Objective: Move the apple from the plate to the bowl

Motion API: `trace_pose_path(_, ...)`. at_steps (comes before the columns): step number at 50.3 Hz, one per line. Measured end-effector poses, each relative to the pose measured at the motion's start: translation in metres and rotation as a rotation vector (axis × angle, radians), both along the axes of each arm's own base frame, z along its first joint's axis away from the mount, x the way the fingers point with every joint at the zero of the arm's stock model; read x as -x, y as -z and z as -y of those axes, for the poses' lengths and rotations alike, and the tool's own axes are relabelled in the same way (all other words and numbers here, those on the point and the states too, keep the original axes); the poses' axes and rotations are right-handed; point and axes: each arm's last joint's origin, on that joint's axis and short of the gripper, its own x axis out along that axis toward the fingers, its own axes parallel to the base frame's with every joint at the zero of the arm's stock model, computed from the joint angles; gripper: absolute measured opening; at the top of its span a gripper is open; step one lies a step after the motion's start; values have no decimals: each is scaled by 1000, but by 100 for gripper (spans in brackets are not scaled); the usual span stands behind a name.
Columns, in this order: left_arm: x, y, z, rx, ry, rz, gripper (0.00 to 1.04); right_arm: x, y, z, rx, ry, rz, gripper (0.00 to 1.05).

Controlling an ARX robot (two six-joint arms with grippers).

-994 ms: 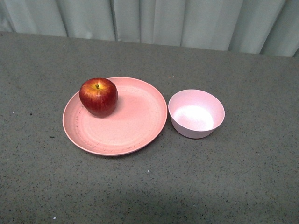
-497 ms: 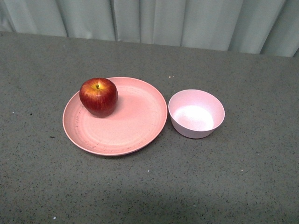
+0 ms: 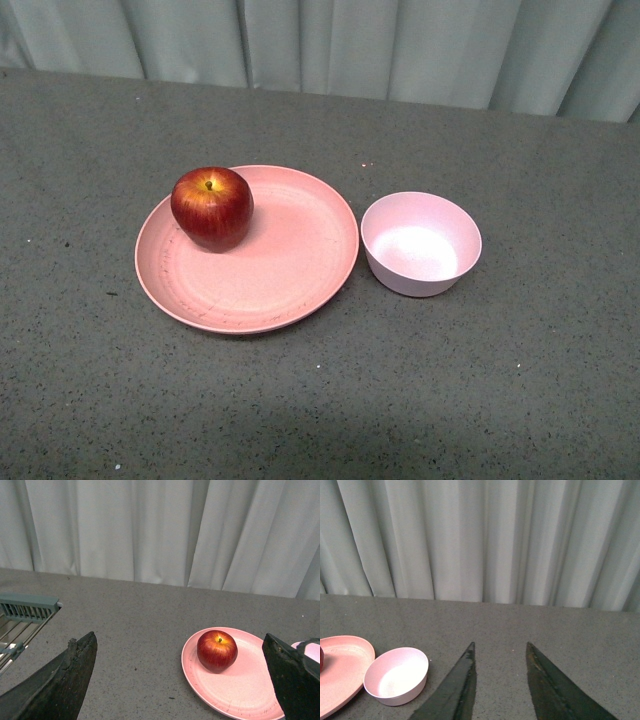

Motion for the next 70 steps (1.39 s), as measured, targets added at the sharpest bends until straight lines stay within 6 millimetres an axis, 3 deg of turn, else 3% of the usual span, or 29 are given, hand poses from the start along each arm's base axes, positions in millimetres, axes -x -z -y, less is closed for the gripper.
trace_pose_path(16,0,0,0,0,0,0,98,0,0,0,0,0,0,97)
trace_pose_path(22,-9,-4,-2,2,-115,22,98,0,0,0,-1,1,0,95)
trace_pose_path(35,-67,2,-2,82,-125,-117,98,0,0,0,-1,0,0,95)
trace_pose_path(52,-140,27,28,20,-65,-268,98,0,0,0,-1,0,0,95)
trace_pose_path(70,-190,53,58,-22,-2,-370,98,0,0,0,-1,0,0,95)
